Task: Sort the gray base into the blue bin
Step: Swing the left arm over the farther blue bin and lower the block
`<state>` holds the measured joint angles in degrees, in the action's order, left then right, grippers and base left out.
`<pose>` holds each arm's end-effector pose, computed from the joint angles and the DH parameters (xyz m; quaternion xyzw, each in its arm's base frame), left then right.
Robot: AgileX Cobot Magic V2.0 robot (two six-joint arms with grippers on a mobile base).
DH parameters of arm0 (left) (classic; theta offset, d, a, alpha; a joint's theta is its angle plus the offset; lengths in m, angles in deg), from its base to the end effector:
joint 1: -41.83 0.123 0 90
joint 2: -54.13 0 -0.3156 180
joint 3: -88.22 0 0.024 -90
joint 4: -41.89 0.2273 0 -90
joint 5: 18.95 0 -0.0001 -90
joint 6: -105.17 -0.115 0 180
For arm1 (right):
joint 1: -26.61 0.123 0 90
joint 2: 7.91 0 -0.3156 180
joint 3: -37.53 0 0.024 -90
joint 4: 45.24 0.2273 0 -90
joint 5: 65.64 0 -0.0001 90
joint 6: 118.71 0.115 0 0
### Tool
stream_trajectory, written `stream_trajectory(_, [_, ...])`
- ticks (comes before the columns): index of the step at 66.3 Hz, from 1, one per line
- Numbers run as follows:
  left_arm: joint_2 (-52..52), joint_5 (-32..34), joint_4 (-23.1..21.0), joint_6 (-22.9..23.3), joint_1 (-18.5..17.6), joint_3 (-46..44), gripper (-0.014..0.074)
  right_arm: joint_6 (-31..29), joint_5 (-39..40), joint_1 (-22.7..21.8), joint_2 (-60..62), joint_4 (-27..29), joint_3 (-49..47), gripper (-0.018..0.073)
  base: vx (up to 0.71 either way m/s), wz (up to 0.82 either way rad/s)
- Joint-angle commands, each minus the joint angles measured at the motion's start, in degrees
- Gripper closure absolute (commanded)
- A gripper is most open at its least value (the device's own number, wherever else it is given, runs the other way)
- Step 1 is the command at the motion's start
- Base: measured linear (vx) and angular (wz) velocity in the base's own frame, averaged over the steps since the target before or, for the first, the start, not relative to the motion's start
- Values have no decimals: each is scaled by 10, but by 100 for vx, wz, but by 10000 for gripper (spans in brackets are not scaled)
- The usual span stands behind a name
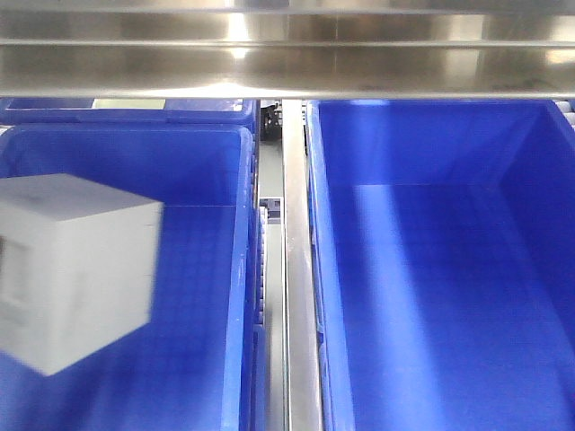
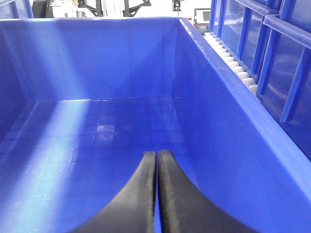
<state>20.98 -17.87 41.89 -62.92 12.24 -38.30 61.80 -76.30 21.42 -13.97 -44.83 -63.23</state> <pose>0.0660 -0.0375 0.3417 0.1044 0.6711 -0.2601 0.6864 0.0250 -0.0021 0.1868 0.0391 0.7419 -0.0245 0.6689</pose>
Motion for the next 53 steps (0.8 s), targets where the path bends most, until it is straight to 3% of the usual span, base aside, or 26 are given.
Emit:
stream_trajectory(1, [-38,95,0,3,-34,-18,604,-5,21,0,-8,-4,4,564,0,0])
stream_trajectory(16, [-156,216,25,6,-156,-25,604,-5,21,0,-8,-4,4,564,0,0])
stream_trajectory(25, [-255,243,25,6,-218,-73,604,-5,21,0,-8,-4,4,564,0,0])
stream_trajectory(37, [-400,214,25,6,-274,-187,604,-5,21,0,-8,-4,4,564,0,0])
stream_trajectory(53, [-595,92,25,6,-317,-377,604,-5,21,0,-8,-4,4,564,0,0])
